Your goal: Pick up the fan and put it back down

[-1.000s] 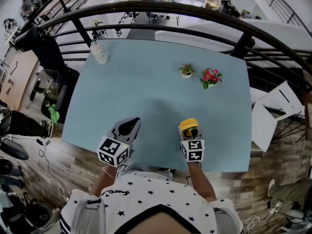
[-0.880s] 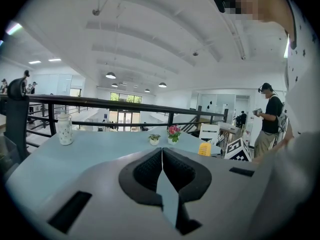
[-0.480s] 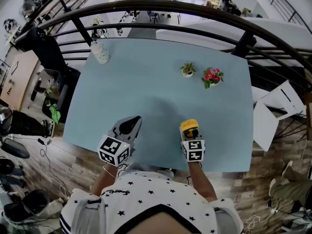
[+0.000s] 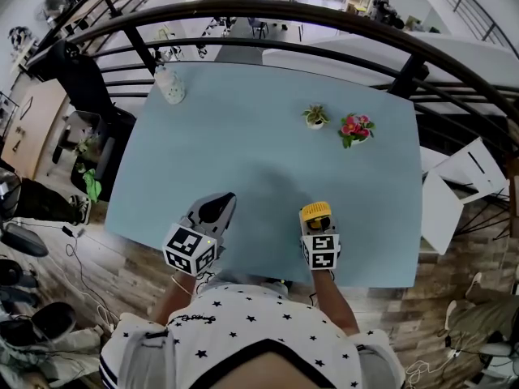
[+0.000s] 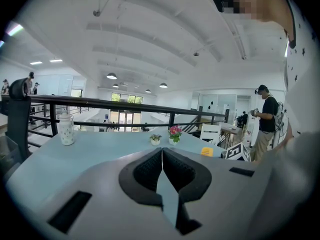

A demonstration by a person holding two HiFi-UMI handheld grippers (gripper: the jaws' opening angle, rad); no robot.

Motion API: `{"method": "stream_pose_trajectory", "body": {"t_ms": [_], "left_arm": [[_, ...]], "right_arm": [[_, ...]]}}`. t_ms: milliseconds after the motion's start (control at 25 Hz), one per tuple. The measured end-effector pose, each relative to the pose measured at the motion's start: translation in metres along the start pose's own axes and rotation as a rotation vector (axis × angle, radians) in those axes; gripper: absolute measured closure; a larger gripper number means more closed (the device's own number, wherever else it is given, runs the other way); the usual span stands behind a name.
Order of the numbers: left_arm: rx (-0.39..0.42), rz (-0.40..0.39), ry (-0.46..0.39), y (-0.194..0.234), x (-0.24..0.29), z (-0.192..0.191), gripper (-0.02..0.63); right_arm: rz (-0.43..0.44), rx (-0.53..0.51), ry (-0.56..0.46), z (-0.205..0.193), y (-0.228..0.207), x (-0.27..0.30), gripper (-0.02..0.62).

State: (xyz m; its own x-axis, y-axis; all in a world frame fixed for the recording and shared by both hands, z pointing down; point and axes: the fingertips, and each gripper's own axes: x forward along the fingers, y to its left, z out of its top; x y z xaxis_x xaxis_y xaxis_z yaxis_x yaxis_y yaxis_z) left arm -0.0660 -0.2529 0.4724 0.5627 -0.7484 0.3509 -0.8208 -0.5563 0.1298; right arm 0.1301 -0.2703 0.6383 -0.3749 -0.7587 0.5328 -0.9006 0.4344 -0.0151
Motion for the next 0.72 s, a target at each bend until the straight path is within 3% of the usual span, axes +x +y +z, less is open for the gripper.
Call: {"method": "stream_pose_trajectory", "body": {"t_ms": [480, 600, 720], "left_arm": [[-0.008, 0.025, -0.01, -0.008, -0.014, 0.0, 0.577], [-0.007, 0.025, -0.012, -0.007, -0.016, -0.002, 0.577], [-0.006, 0.021, -0.015, -0.009, -0.018, -0.003, 0.577]], "right_arm": [[0.003, -0.028, 0.011, -0.001, -0.002, -0.005, 0.417], [0.019, -0.024, 0.014, -0.003, 0.005, -0.004, 0.348], [0.029, 0.001, 0.015, -0.005, 0.009, -0.006, 0.325]]}}
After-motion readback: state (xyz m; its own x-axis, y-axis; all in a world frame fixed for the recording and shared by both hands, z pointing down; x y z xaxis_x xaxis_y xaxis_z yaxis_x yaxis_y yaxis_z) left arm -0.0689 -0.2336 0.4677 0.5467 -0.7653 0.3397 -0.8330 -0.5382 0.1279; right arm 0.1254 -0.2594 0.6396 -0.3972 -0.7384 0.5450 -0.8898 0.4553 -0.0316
